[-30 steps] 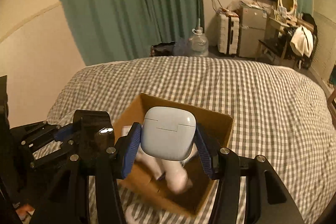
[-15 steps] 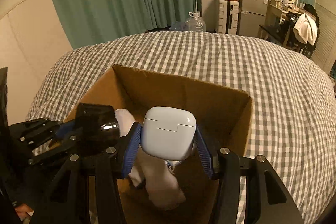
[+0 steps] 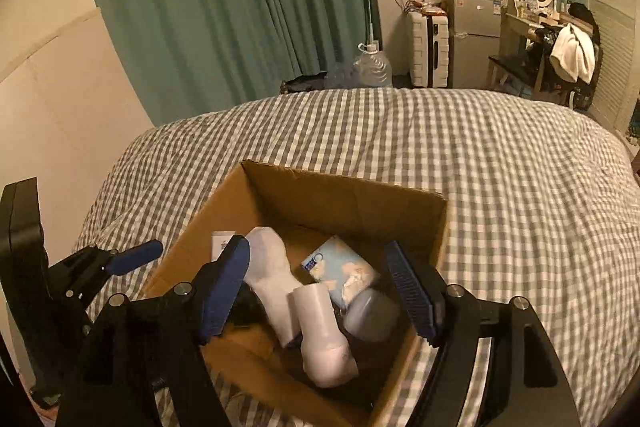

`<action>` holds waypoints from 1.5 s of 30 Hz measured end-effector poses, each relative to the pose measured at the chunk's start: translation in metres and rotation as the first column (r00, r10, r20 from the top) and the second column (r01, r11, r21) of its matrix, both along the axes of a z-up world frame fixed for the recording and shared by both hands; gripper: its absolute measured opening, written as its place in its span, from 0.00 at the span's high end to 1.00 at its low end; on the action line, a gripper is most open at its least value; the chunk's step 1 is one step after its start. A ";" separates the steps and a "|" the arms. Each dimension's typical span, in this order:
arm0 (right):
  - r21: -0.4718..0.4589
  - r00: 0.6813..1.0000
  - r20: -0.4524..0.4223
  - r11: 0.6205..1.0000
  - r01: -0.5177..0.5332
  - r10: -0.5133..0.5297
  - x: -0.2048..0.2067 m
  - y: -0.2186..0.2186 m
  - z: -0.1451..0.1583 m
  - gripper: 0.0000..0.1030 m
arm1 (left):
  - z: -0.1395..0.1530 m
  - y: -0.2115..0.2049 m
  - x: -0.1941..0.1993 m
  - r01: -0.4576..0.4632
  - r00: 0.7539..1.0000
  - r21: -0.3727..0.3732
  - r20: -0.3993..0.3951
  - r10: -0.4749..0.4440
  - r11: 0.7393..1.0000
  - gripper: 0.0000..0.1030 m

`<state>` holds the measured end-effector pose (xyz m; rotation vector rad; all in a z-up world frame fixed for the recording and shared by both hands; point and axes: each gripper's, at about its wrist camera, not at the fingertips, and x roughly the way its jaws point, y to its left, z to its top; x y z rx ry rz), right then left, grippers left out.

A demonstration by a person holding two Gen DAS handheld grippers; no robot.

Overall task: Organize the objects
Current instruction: 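Lower cup and earbud case into the box and release both, then grasp the white rhino figurine with the right tool while the left tool grasps the tape roll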

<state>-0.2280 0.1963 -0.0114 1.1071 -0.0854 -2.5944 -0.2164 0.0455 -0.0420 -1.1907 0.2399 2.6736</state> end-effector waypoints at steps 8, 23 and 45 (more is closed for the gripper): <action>0.040 0.997 -0.075 0.999 -0.003 0.006 0.055 0.007 0.054 0.30 | 0.060 -0.015 0.042 -0.009 0.997 -0.023 -0.080 0.007 1.000 0.20; 0.141 0.981 -0.104 0.979 -0.148 0.163 0.183 -0.032 0.049 0.30 | 0.048 -0.082 0.161 -0.134 0.981 -0.054 -0.149 0.125 0.990 0.09; 0.202 0.883 0.263 0.872 -0.445 0.390 0.282 -0.076 -0.180 0.30 | -0.118 -0.095 0.236 -0.266 0.963 -0.083 0.033 0.269 0.960 0.09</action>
